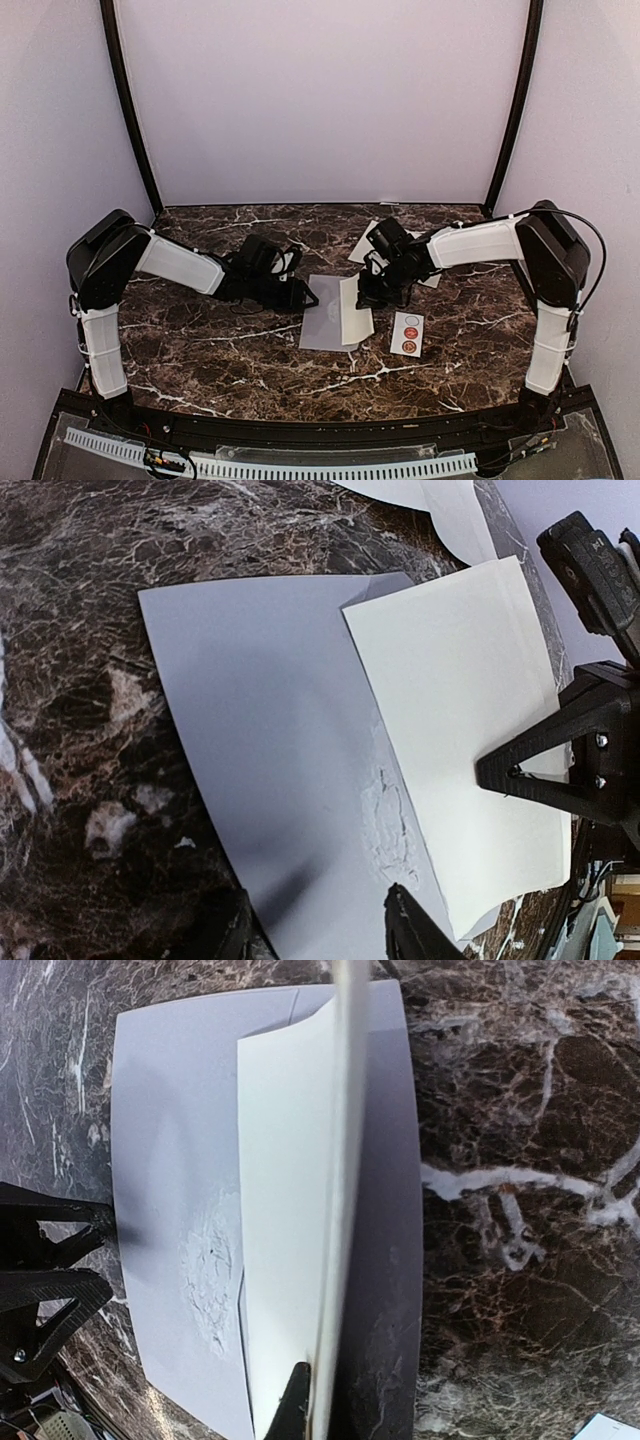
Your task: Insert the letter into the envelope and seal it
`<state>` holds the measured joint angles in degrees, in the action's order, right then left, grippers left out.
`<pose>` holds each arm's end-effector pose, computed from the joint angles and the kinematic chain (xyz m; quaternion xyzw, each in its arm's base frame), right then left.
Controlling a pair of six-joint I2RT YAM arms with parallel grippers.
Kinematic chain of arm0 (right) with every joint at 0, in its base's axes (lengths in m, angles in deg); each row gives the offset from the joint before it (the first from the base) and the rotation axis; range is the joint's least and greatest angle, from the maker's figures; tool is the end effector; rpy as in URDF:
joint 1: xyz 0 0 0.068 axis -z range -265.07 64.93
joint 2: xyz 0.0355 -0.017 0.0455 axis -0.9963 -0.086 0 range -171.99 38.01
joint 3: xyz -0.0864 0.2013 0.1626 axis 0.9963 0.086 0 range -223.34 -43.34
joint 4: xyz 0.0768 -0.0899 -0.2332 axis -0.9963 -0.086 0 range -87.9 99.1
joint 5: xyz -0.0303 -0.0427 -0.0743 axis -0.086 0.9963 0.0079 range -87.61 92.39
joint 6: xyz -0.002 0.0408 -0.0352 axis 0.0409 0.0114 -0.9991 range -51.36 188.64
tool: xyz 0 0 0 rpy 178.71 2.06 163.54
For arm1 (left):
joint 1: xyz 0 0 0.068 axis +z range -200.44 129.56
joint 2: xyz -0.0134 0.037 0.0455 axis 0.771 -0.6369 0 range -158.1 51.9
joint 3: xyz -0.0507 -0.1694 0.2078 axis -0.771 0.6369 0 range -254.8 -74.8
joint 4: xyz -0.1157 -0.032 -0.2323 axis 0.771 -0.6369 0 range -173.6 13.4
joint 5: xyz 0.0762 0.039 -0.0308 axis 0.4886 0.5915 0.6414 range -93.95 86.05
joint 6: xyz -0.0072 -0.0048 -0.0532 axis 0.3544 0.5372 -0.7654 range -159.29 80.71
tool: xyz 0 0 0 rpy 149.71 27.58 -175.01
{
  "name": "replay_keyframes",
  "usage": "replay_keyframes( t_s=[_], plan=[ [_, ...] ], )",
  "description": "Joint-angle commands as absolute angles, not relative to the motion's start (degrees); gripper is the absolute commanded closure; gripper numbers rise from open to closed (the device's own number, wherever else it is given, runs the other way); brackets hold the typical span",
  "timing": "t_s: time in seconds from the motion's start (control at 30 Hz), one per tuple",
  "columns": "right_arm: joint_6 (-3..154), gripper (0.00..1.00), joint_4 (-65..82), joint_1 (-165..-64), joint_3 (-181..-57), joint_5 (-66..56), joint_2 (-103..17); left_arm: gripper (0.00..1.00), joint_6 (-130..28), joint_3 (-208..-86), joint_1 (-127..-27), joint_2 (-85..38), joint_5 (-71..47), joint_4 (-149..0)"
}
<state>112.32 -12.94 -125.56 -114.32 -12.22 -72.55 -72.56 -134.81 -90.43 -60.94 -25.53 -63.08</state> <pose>0.2917 0.2610 0.1554 -0.0044 0.9621 0.2545 0.0978 0.2991 -0.2679 0.1300 0.1320 0.8816 -0.3866 0.2365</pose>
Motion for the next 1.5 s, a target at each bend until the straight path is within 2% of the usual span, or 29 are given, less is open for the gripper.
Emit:
replay_keyframes(
  t_s=[0.0, 0.37, 0.8, 1.47],
  plan=[
    [113.6, 1.00, -9.5, -125.3, -112.8, -14.1, -73.6, 0.56, -73.0, -132.8, -90.4, -62.5, -26.1, -67.1],
    [115.0, 1.00, -7.8, -125.4, -112.2, -15.1, -71.7, 0.56, -73.4, -132.8, -90.4, -62.2, -26.0, -67.2],
    [117.7, 1.00, -16.0, -125.4, -112.2, -11.5, -65.4, 0.56, -73.7, -132.7, -90.5, -59.4, -23.9, -68.9],
    [117.7, 1.00, -18.6, -125.2, -115.2, -12.2, -72.5, 0.56, -73.3, -132.9, -90.4, -61.1, -22.5, -70.0]
  ],
)
